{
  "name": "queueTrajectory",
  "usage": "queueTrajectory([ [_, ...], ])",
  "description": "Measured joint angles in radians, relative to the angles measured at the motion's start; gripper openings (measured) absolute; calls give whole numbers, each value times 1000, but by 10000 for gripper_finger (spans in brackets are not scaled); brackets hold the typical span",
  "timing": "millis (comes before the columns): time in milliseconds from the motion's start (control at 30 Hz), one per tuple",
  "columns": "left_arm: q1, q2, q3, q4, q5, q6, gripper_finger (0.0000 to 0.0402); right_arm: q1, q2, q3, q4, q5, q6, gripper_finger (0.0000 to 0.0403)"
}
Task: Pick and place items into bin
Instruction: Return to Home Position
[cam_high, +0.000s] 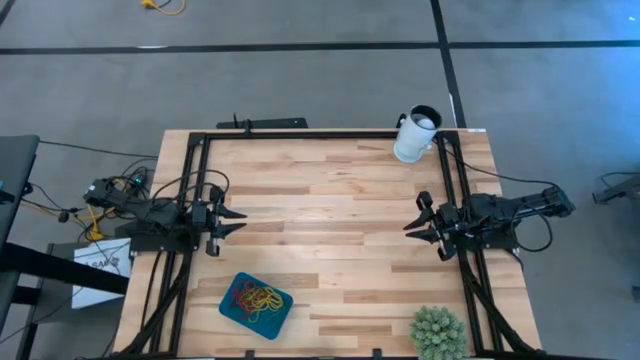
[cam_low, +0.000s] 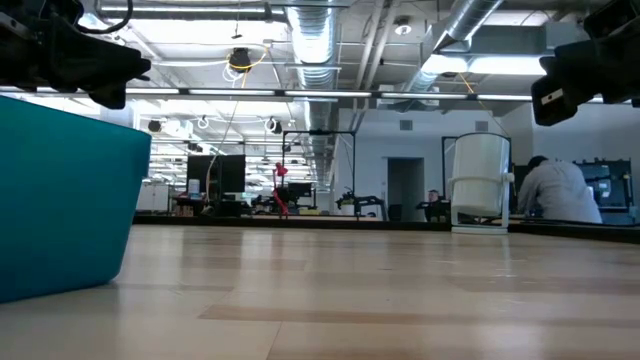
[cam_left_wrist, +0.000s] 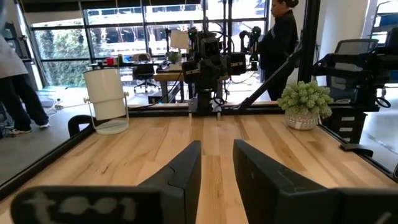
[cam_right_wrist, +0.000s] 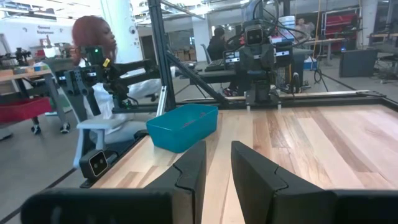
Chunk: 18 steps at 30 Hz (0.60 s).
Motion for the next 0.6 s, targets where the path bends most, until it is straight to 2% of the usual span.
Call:
queueTrajectory([
  [600,0,0,0,0,0,-9,85,0,0,0,0,0,0,70],
])
